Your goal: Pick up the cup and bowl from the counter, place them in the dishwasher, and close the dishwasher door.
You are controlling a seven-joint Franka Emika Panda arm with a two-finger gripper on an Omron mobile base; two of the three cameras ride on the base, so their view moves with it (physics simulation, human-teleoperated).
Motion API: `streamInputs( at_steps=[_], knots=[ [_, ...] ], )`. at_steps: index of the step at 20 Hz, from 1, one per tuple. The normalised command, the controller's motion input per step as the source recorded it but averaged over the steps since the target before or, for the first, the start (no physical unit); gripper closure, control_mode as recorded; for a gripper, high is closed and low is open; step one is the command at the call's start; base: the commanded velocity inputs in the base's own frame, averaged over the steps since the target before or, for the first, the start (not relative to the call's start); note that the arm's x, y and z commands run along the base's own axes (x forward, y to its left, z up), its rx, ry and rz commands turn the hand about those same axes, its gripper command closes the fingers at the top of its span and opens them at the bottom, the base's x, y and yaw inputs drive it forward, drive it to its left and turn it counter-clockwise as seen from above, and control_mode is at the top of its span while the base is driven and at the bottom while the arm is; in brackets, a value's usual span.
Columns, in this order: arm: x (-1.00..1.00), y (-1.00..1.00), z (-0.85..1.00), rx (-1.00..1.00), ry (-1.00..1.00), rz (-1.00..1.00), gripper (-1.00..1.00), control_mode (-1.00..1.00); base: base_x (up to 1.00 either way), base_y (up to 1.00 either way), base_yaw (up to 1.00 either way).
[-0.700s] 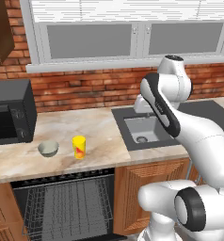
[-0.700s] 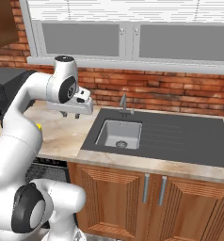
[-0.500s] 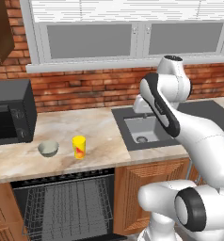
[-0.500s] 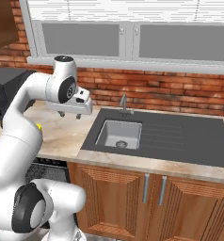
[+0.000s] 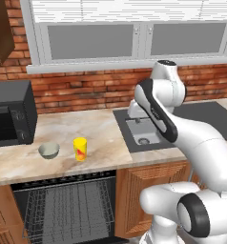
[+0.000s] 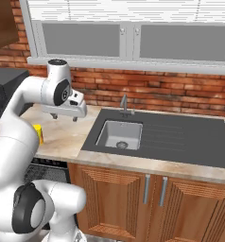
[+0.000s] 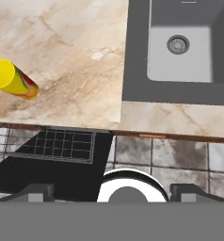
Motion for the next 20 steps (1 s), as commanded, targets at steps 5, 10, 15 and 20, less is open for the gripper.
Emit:
streamInputs(
  at_steps=[5,10,15,20],
  knots=[
    [0.00,0.31,-0.16,0.00,0.00,0.00,-1.00,-1.00,0.00,0.00,0.00],
    [0.02,0.27,-0.19,0.00,0.00,0.00,-1.00,-1.00,0.00,0.00,0.00],
    [0.04,0.26,-0.15,0.00,0.00,0.00,-1.00,-1.00,0.00,0.00,0.00],
    [0.11,0.32,-0.18,0.00,0.00,0.00,-1.00,-1.00,0.00,0.00,0.00]
  ],
)
